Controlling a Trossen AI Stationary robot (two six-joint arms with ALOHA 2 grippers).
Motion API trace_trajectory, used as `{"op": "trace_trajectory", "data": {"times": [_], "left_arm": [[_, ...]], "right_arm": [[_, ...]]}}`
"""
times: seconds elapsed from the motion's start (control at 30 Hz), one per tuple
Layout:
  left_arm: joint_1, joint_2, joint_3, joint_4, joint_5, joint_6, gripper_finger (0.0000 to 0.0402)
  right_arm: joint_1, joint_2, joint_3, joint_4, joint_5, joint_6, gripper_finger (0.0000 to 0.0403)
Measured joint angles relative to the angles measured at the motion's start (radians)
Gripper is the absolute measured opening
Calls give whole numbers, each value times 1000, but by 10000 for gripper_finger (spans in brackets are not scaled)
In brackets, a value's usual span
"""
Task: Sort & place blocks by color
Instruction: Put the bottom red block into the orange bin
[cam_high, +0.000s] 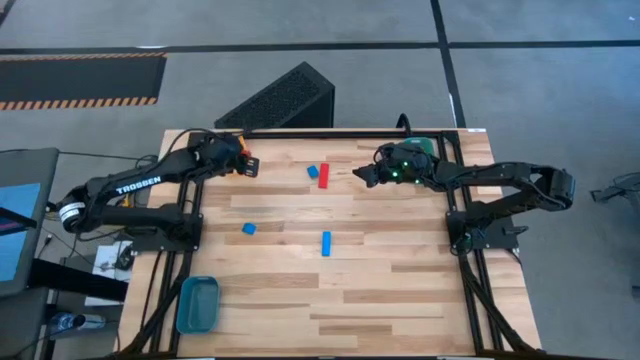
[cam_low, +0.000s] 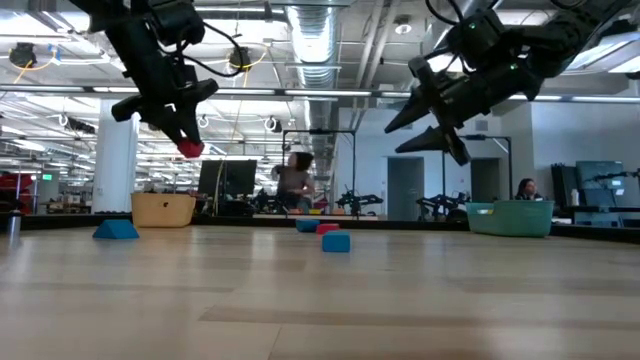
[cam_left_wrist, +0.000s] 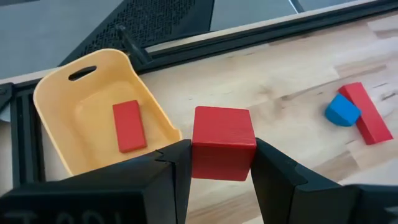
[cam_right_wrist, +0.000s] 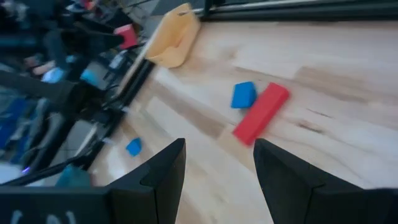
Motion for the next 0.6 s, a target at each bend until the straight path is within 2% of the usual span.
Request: {"op": "trace_trajectory", "data": {"times": [0.13,0.2,0.4,0.6], "left_arm": [[-6,0,0,-58,-15,-6,112],[5,0,0,-93,-15,7,112],[45,-9,0,-121,84,31,112],[65,-9,0,-123,98,28,112]], "right_arm": [[0,0,0,13,-114,-30,214],[3,0,0,11,-130,-42,214],[31,0,0,12,-60,-66,214],[48,0,0,27,-65,-108,214]]}}
